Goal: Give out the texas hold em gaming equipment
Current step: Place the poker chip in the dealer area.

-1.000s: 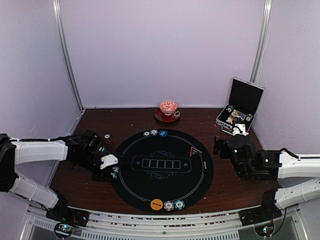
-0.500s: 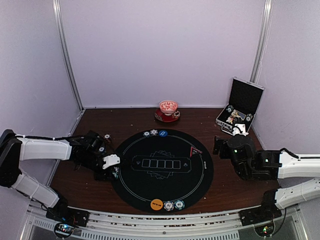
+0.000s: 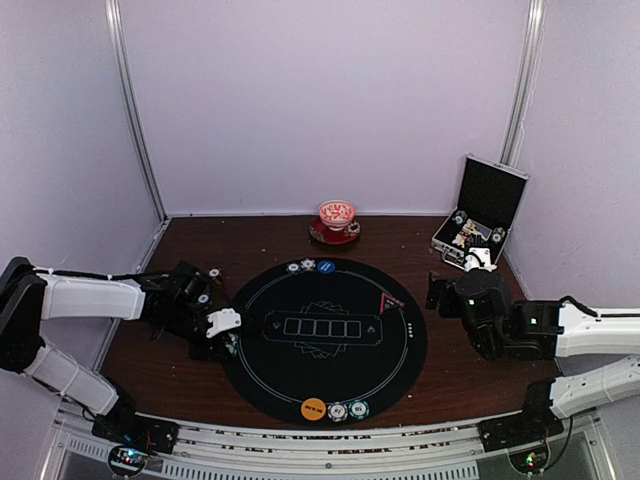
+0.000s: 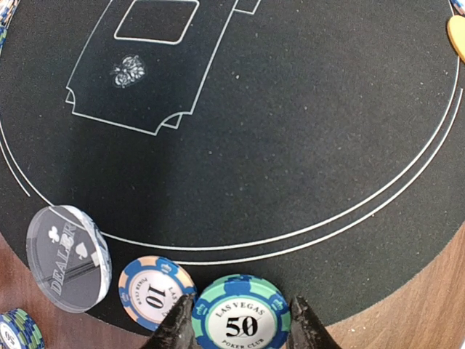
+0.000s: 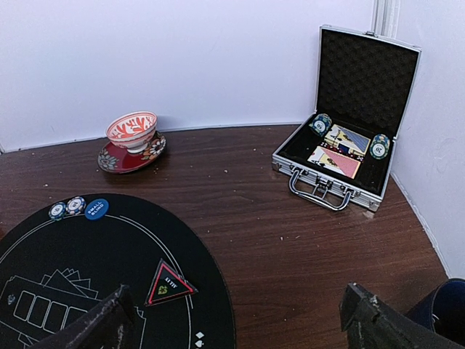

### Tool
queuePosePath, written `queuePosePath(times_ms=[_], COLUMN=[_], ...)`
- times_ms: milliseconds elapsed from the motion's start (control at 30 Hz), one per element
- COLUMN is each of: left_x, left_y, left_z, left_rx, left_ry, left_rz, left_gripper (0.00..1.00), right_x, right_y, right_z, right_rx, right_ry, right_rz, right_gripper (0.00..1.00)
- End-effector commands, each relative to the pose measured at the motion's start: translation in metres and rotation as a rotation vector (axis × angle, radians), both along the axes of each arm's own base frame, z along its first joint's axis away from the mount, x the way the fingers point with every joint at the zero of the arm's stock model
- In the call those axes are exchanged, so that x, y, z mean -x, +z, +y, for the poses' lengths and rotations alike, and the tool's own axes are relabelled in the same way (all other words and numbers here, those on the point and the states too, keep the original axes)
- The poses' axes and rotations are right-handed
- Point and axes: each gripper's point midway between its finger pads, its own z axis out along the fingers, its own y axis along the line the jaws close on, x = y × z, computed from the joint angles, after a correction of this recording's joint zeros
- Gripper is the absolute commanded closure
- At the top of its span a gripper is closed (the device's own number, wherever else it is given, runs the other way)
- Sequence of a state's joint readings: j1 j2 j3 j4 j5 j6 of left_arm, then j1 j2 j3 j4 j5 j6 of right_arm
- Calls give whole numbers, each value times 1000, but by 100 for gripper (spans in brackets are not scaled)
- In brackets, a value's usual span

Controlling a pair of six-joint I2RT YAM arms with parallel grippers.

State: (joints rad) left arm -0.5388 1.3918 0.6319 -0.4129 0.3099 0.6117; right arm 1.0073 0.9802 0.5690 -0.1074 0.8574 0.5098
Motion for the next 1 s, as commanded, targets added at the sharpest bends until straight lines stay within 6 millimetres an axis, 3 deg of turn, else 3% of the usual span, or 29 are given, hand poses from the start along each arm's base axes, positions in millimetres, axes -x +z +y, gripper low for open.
queuePosePath(times_ms=[0,267,600,967], left_x=[-5,-7,-9,-1], left_y=[0,-2,3,51], left_z=[-5,-4,-3,-6], left_rx=[13,2,6,88], left_ry=[0,7,14,-25], left_rz=[-15,-19,-40,-123], left_gripper=[71,56,49,47], right_x=[-2,-2,-2,-2], right_y=[4,4,4,2], right_z=[0,0,1,1], right_rx=[0,1,0,4], right_ry=[-4,-3,-1,2], right_rz=[-5,-5,-5,-1], right_gripper=[0,0,0,0])
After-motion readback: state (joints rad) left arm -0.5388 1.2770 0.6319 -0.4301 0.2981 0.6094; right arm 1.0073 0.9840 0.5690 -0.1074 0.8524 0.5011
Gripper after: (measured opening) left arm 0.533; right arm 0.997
